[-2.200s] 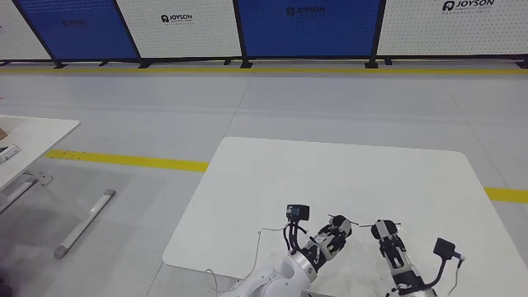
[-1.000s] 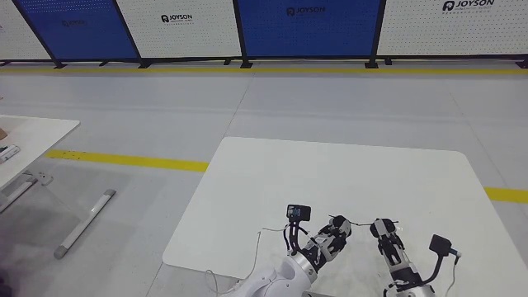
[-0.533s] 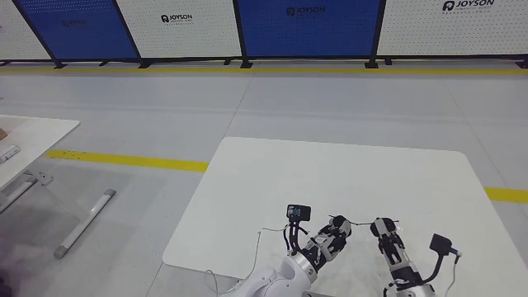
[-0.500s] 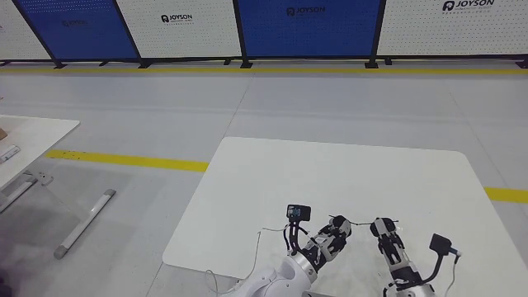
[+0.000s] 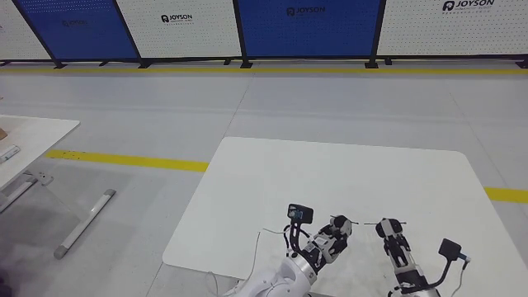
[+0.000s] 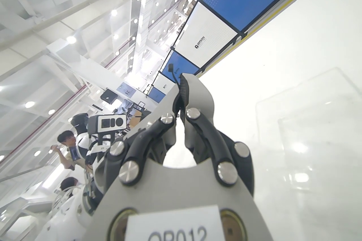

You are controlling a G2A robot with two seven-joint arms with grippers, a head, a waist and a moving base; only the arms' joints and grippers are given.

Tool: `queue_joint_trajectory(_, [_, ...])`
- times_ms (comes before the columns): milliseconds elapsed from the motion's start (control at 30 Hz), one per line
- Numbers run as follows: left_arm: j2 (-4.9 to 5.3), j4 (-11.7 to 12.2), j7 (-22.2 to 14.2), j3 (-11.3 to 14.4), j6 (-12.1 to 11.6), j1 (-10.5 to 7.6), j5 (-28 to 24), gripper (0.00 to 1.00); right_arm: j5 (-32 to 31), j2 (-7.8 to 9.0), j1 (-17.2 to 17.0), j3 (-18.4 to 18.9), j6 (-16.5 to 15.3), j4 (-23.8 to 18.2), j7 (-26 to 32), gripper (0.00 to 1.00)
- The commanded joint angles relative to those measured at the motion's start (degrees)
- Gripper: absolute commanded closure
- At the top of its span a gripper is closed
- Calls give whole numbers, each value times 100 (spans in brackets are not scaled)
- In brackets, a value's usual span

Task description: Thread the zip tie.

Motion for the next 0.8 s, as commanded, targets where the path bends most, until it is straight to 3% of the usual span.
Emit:
queue_joint_trajectory(0, [9,-31,-50,-3,-6,15,72,100,7,-2,-20,24,4,2,-11,100])
queue_joint_trajectory(133, [26,-67,30,-3,41,56,364,100,108,-11,-34,46,4,28,-43,100])
queue_joint_trajectory(433, [26,-67,30,-3,41,56,364,100,27,-21,0,33,20,48,-118,100])
queue_joint_trajectory(600, [26,-67,30,-3,41,56,364,100,-275,-76,133,-209,4,274,-409,100])
queue_joint_trajectory(767, [26,-67,30,-3,41,56,364,100,-159,-80,217,-285,4,358,-163,100])
